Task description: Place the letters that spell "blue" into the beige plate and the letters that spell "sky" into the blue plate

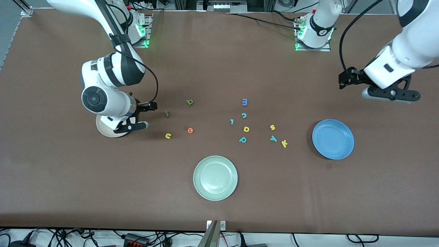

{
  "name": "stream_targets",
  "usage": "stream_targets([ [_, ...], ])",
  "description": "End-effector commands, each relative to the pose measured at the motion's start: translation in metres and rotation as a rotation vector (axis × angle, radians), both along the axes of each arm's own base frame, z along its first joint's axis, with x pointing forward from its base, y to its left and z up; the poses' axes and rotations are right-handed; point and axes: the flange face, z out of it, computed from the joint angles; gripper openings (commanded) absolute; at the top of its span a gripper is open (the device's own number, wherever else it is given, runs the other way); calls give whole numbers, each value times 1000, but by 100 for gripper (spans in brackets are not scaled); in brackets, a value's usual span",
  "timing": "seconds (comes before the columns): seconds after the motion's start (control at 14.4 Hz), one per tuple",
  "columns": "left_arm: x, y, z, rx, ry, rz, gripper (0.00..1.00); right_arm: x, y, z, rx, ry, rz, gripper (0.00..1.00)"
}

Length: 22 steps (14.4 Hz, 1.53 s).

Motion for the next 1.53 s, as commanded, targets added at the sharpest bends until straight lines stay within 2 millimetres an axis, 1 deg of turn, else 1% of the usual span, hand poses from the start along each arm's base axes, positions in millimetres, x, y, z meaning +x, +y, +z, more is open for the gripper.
stream_targets([
  [0.0, 15, -5, -27, -4, 62, -14, 100, -24, 22, -24, -8, -21, -37, 100],
  [0.07, 18, -5, -36, -3, 78, -13, 100, -30, 28, -34, -13, -22, -37, 100],
  [0.14, 22, -5, -49, -3, 100, -12, 100, -34, 32, -43, -18, -22, -32, 95],
  [0.28, 38, -7, -87, -16, 126, -8, 100, -34, 35, -57, -18, -25, -27, 89],
  [0.42, 55, -10, -124, -24, 123, -8, 100, -37, 47, -72, -17, -37, -4, 85],
  [0.49, 63, -15, -145, -29, 115, -7, 100, -38, 49, -79, -17, -42, -1, 81],
  [0.56, 70, -22, -165, -29, 108, 13, 100, -38, 51, -86, -18, -41, 1, 78],
  [0.62, 76, -27, -187, -23, 100, 65, 100, -40, 53, -91, -20, -38, 5, 71],
  [0.69, 82, -44, -209, -12, 80, 134, 100, -41, 55, -98, -24, -30, 10, 69],
  [0.76, 86, -57, -226, -1, 61, 195, 100, -44, 58, -103, -29, -28, 21, 67],
  [0.83, 91, -62, -235, 1, 43, 247, 100, -45, 60, -108, -29, -28, 28, 66],
  [0.9, 91, -73, -244, 3, 38, 279, 100, -46, 60, -113, -31, -26, 32, 66],
  [0.97, 91, -79, -256, 5, 37, 312, 100, -46, 61, -117, -32, -23, 34, 63],
  [1.04, 89, -100, -272, 9, 30, 322, 100, -47, 61, -122, -33, -24, 35, 60],
  [1.11, 85, -109, -291, 19, 46, 315, 100, -48, 64, -123, -32, -25, 41, 59],
  [1.18, 84, -108, -309, 28, 68, 320, 100, -49, 66, -124, -33, -26, 46, 57],
  [1.25, 85, -102, -319, 31, 79, 329, 100, -50, 68, -127, -35, -22, 49, 57],
  [1.39, 85, -102, -334, 32, 91, 321, 100, -49, 67, -126, -33, -26, 50, 54],
  [1.46, 87, -104, -337, 21, 71, 320, 100, -47, 65, -126, -31, -29, 47, 53],
])
